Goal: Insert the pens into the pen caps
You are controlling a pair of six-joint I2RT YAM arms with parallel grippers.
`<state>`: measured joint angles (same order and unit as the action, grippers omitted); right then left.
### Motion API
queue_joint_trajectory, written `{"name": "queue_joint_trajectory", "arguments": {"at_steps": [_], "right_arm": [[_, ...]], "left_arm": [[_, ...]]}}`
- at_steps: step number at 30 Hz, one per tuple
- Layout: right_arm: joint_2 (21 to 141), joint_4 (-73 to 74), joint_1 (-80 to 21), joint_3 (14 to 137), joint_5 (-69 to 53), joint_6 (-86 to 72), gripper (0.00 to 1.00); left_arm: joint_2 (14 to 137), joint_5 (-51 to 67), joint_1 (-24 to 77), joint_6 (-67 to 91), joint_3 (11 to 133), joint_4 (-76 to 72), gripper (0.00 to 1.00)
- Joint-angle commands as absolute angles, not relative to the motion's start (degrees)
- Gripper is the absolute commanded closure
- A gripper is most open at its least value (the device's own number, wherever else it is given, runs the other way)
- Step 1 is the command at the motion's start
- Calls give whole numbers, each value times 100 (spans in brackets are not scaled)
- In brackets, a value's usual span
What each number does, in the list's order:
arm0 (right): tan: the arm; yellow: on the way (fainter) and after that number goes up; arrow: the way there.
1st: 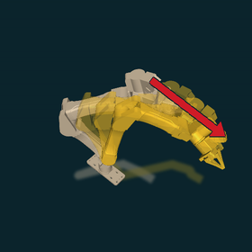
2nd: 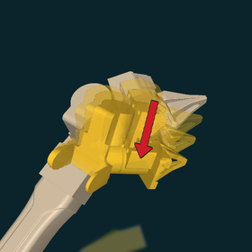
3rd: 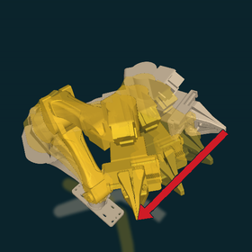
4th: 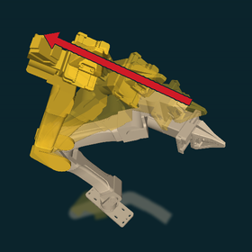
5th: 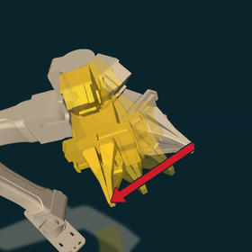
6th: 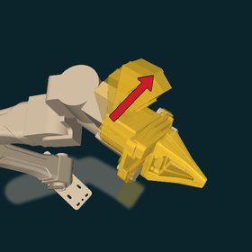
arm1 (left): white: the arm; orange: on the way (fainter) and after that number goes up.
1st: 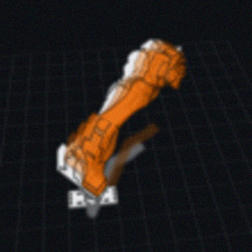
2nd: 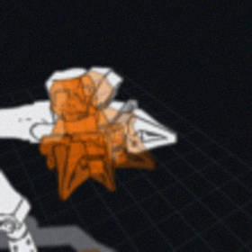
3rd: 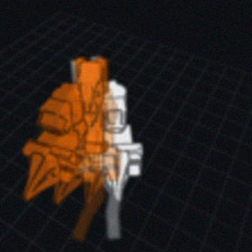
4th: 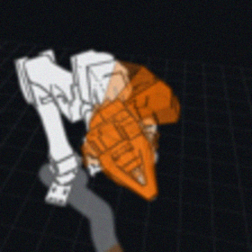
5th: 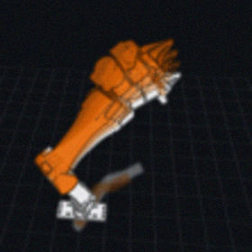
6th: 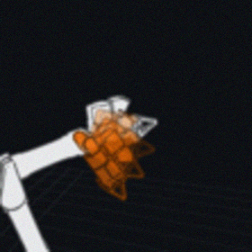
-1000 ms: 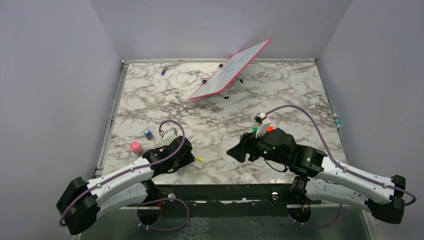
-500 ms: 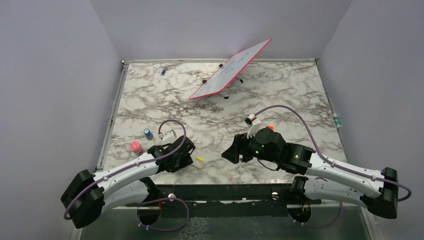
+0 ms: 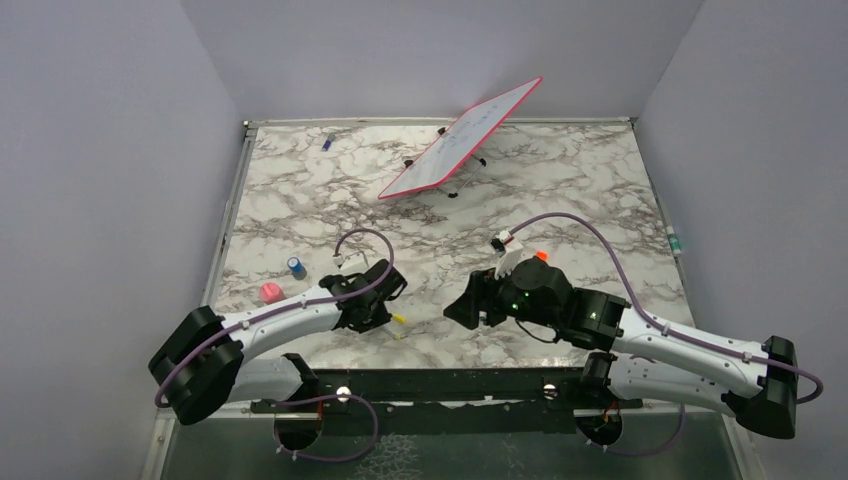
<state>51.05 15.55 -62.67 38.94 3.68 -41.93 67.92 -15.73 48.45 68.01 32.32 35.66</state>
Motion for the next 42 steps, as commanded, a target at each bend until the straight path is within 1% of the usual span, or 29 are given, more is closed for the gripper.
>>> {"name": "queue_joint_trajectory", "arguments": {"at_steps": [1,2,3,7,8,9,11,13,18,24,29,33,35,39,42], "right_arm": [[4959,1554,-6284,3852,403,-4104,31],[4945,1574,-6284,3848,421,-4112,31],[4919,1600,-6284,3846,429,-4113,31],[4828,1700,-6284,3822,557,-4137,31],[4809,1723,-6284,3828,587,-4146,31],[4794,1737,-6284,3824,611,-4160,31],[4764,1749,-6284,3818,636,-4186,31],[4752,1742,-6282,3802,657,-4229,31],[4780,1747,-6284,3811,645,-4285,31],[4821,1749,-6284,3813,644,-4372,32],[4819,1781,-6284,3830,673,-4454,32],[4731,1735,-6284,3795,764,-4499,32],[4717,1728,-6284,3796,759,-4527,32],[4682,1718,-6284,3743,786,-4670,32],[4654,1652,-6284,3686,872,-4852,32]], "left_arm": [[7304,-1577,4847,6219,3579,3519,76],[7395,-1588,4849,6069,3673,3494,81],[7483,-1599,4851,5913,3766,3471,82],[7786,-1481,4844,5312,4132,3450,85],[7864,-1409,4846,5188,4222,3455,84],[7915,-1332,4843,5099,4263,3467,79],[7976,-1145,4848,5042,4280,3482,67],[8014,-952,4850,5016,4263,3541,59],[8033,-647,4843,4907,4321,3952,58],[8101,-290,4843,4677,4269,4040,65],[8395,-227,4850,4416,4304,4030,81],[8477,-632,4850,4374,4353,3953,95],[8391,-853,4847,4312,4452,3874,100],[7920,-1132,4846,4043,4695,3606,100],[7462,-971,4851,3679,4802,3195,100]]}}
